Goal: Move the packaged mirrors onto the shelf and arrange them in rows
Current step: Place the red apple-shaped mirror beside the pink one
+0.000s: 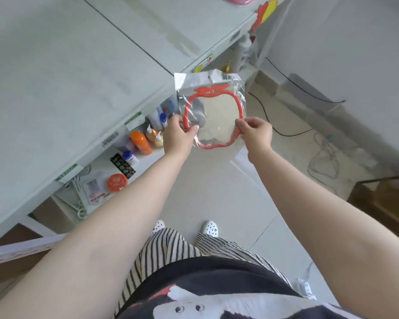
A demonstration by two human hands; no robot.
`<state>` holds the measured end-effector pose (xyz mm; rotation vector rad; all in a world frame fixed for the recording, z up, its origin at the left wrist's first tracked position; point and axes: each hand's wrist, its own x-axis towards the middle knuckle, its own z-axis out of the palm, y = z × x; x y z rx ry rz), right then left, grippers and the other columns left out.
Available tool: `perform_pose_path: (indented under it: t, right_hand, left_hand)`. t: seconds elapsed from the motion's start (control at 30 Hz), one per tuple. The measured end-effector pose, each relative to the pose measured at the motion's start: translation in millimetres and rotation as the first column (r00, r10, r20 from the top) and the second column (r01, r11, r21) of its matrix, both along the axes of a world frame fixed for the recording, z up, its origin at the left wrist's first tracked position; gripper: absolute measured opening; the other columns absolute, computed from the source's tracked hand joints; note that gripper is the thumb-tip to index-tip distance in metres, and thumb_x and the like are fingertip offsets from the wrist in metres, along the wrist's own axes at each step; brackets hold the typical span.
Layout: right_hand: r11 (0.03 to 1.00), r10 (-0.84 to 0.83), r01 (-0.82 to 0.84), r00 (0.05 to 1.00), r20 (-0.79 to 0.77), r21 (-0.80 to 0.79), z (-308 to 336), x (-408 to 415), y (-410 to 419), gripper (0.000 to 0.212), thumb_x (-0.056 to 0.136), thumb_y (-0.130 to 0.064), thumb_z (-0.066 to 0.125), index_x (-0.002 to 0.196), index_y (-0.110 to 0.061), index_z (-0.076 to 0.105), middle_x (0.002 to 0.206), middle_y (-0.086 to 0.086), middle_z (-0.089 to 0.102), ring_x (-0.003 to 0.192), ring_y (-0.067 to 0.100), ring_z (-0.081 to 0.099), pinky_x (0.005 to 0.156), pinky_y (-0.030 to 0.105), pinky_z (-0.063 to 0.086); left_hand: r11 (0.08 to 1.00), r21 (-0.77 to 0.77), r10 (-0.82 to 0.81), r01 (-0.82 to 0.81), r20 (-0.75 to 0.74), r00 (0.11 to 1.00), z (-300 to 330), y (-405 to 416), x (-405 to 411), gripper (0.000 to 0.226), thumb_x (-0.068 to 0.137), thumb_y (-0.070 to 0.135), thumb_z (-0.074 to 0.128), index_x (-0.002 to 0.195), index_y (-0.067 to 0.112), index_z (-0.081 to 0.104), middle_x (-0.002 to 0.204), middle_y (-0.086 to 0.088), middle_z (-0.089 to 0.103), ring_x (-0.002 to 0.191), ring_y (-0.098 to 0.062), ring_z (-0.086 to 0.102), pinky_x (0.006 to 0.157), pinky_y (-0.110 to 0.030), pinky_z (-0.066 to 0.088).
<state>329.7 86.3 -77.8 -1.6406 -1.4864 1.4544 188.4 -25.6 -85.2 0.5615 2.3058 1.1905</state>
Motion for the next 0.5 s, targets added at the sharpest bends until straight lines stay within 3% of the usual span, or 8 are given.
perform_pose_path:
  t: [0.27, 0.4, 0.5]
  right_hand:
    - [0.992, -0.121, 0.120, 0.991, -0.053, -0.034, -4, 14, 63, 0.015, 0.078, -0.023, 0.070, 0.085, -0.010, 0.072, 0.072, -0.001, 0.068, 0.064, 0.011, 0.058, 0.076, 0.031, 0.053]
    - [0.987, -0.161, 0.161, 0.986, -0.029, -0.027, 2, 7, 104, 0.013, 0.077, -0.025, 0.071, 0.083, -0.013, 0.072, 0.075, 0.002, 0.071, 0.062, 0.012, 0.058, 0.071, 0.031, 0.051]
    - [0.982, -0.190, 0.190, 0.981, -0.025, -0.007, 11, -2, 140, 0.014, 0.079, -0.026, 0.072, 0.085, -0.013, 0.073, 0.078, 0.004, 0.071, 0.063, 0.013, 0.058, 0.070, 0.031, 0.051]
  left_hand:
    - [0.995, -0.010, -0.100, 0.100, -0.031, 0.994, 6, 78, 0, 0.022, 0.079, 0.026, 0.071, 0.090, 0.014, 0.056, 0.084, 0.003, 0.063, 0.078, -0.018, 0.060, 0.078, -0.031, 0.048]
    - [0.988, 0.001, -0.154, 0.154, -0.023, 0.988, 6, 127, -15, 0.022, 0.078, 0.027, 0.072, 0.086, 0.015, 0.055, 0.082, 0.002, 0.064, 0.080, -0.021, 0.065, 0.068, -0.027, 0.046]
    - [0.984, 0.028, -0.178, 0.178, 0.012, 0.984, 10, 167, -28, 0.024, 0.077, 0.027, 0.073, 0.089, 0.014, 0.058, 0.083, 0.000, 0.066, 0.081, -0.022, 0.066, 0.075, -0.035, 0.052]
